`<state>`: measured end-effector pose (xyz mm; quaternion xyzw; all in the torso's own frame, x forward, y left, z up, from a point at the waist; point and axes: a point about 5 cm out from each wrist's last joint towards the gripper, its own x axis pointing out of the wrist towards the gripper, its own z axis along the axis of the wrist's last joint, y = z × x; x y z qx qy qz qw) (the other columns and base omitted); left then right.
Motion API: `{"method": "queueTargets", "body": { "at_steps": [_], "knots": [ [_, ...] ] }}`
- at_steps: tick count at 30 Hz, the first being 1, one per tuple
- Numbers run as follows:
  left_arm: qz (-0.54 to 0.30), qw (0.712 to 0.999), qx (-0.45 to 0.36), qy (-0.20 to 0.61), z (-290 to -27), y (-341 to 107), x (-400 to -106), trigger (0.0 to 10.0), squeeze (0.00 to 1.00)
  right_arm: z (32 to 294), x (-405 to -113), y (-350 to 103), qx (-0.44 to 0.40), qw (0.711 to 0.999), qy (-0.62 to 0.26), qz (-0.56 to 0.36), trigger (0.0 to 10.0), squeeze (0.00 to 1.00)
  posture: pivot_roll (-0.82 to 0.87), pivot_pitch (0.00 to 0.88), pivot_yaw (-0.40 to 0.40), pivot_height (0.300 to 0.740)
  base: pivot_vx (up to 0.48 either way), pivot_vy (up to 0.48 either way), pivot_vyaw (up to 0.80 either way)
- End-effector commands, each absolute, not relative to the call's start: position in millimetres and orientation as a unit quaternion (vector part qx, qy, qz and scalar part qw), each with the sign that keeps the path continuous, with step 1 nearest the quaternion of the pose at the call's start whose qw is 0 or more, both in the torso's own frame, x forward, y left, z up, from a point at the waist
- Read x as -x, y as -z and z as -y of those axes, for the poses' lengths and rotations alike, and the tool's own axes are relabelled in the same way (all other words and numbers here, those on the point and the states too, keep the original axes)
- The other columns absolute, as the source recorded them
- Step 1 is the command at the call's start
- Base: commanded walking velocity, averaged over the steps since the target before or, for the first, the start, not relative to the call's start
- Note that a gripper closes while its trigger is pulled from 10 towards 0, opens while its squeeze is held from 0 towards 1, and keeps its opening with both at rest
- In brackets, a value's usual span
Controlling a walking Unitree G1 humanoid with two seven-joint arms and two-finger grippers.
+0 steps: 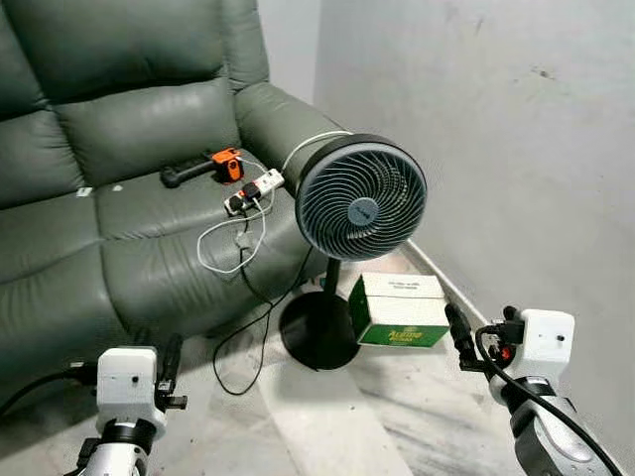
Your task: Hang keys on a hook
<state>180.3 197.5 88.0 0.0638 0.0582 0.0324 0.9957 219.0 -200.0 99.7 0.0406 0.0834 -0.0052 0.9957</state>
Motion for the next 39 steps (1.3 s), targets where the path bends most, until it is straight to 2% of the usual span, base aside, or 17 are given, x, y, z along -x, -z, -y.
{"method": "queueTargets", "body": {
  "at_steps": [1,9,10,16,23,29,34,39],
  "knots": [
    [-0.058,0.996,-0.066,-0.031,-196.6,-90.4,-181.0,10.0,0.0,202.5,-217.1,-104.6,-0.042,0.996,0.008,-0.078,10.0,0.0,-0.01,0.11,-0.039,0.74,0.0,0.0,-0.8],
    [-0.043,0.996,-0.067,-0.026,-196.1,-98.0,-187.6,10.0,0.0,198.1,-222.3,-109.2,-0.07,0.995,0.014,-0.07,10.0,0.0,0.0,0.12,-0.029,0.74,0.0,0.0,-0.8],
    [-0.036,0.996,-0.075,-0.016,-193.8,-98.9,-190.2,10.0,0.0,195.4,-223.7,-110.1,-0.068,0.995,0.006,-0.066,10.0,0.0,0.0,0.098,-0.032,0.74,0.0,0.0,-0.8],
    [-0.017,0.997,-0.065,-0.023,-189.5,-106.9,-204.0,10.0,0.0,193.3,-231.3,-111.9,-0.077,0.995,0.011,-0.061,10.0,0.0,0.01,0.124,-0.032,0.74,0.0,0.0,-0.8],
    [-0.022,0.998,-0.066,-0.006,-183.1,-106.2,-201.0,10.0,0.0,198.7,-227.1,-108.5,-0.084,0.993,0.026,-0.073,10.0,0.0,0.0,0.128,-0.024,0.74,0.0,0.0,-0.8],
    [-0.049,0.998,-0.04,-0.015,-180.7,-105.3,-200.5,10.0,0.0,189.5,-232.9,-112.4,-0.087,0.994,0.011,-0.064,10.0,0.0,0.0,0.142,-0.025,0.74,0.0,0.0,-0.8],
    [-0.032,0.998,-0.05,-0.003,-177.8,-108.7,-202.0,10.0,0.0,186.3,-234.3,-116.5,-0.088,0.994,0.0,-0.06,10.0,0.0,-0.01,0.149,-0.028,0.74,0.0,0.0,-0.8],
    [-0.012,0.999,-0.049,-0.007,-176.9,-114.0,-203.8,10.0,0.0,183.1,-234.0,-129.6,-0.069,0.997,-0.028,-0.015,10.0,0.0,-0.01,0.151,-0.018,0.74,0.0,0.0,-0.54]
  ]
}}
